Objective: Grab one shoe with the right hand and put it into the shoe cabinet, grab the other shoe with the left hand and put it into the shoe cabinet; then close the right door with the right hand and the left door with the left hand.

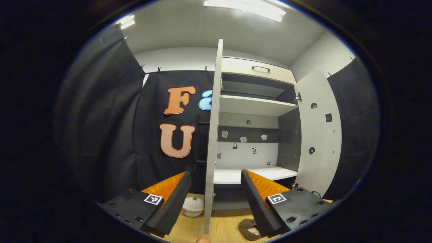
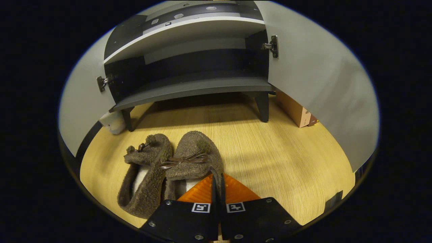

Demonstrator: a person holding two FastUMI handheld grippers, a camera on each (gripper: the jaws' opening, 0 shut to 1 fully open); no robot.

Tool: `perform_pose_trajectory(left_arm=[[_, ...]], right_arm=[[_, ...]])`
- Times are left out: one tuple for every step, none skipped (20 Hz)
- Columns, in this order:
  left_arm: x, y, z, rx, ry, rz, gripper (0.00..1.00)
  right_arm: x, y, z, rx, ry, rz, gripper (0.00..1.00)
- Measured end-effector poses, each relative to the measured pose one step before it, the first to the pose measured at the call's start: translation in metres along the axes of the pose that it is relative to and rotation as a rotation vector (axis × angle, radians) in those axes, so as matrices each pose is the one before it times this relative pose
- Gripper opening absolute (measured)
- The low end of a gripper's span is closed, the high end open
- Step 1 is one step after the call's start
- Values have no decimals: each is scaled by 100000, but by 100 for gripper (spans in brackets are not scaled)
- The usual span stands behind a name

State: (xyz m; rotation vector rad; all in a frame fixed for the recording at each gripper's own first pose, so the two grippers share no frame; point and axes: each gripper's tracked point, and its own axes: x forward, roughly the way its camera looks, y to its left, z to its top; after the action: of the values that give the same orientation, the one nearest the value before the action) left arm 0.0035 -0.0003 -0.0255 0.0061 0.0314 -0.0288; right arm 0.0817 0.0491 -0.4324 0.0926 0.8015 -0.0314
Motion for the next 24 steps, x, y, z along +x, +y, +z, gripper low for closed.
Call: perform_pose_trajectory(left_arm=[[-11, -100, -38, 25, -61, -86, 94], [-33, -173, -32, -80, -79, -358, 96], [8, -224, -121, -192, 96, -462, 97], [-40, -239, -156, -165, 208, -500, 99], [-74, -183, -121, -20, 139, -482, 99], [8, -197, -87, 152, -34, -188, 97], [45, -138, -2, 246, -212, -49, 97], [1, -127, -49, 237, -211, -222, 97], [38, -268, -117, 147, -94, -391, 97], [41, -194, -115, 71, 79, -506, 96], [79, -223, -27, 145, 56, -545, 97], [-19, -148, 0, 114, -161, -345, 96], [-32, -44, 65, 144, -322, -275, 99], [54, -138, 86, 254, -305, -398, 94], [105, -56, 140, 174, -290, -288, 94], [116, -36, 78, 105, -57, -330, 96], [160, -3, 65, -54, 145, -314, 96], [190, -43, 63, -238, 48, -531, 96], [46, -17, 32, -245, -50, -557, 96], [155, 122, 60, -84, -187, -61, 96], [87, 79, 75, 257, -344, -140, 96], [201, 138, 91, 372, -337, 12, 96], [167, 163, 91, 253, -476, -67, 99], [172, 143, 76, 44, -437, -76, 96]], right_arm=[[-665, 92, 921, 413, -1816, 5, 3], [-828, 102, 1274, 461, -2267, 171, 3], [-962, 237, 1419, 168, -2010, 229, 3], [-1013, 445, 1438, 378, -2467, 576, 3], [-889, 449, 1499, 210, -1918, 633, 2], [-978, 479, 1465, 26, -1784, 998, 3], [-966, 637, 1793, 58, -2188, 1182, 3], [-967, 641, 1856, -1, -2305, 1111, 3], [-620, 707, 1960, -419, -2158, 908, 2], [-770, 438, 1987, -489, -2331, 385, 2], [-685, 483, 2320, -480, -2567, 312, 2], [-437, 387, 2269, -437, -2669, 411, 2], [-268, 399, 2437, 217, -2594, 473, 2], [-45, 324, 2439, 591, -2530, 469, 2], [161, 194, 2424, 762, -2548, 127, 2], [402, 56, 2340, 500, -2383, -347, 2], [676, -36, 2245, 552, -2373, -852, 2], [950, -61, 2107, 528, -2093, -949, 2], [1244, -47, 1854, 608, -1484, -972, 2], [1458, -828, 2138, 1028, -1364, -803, 2], [1384, 698, 1296, 1103, -719, -791, 2], [1359, 89, 938, 974, -500, -754, 2], [2169, 55, 991, 715, -696, -1260, 2], [1799, 162, 472, 870, -147, -1102, 2]])
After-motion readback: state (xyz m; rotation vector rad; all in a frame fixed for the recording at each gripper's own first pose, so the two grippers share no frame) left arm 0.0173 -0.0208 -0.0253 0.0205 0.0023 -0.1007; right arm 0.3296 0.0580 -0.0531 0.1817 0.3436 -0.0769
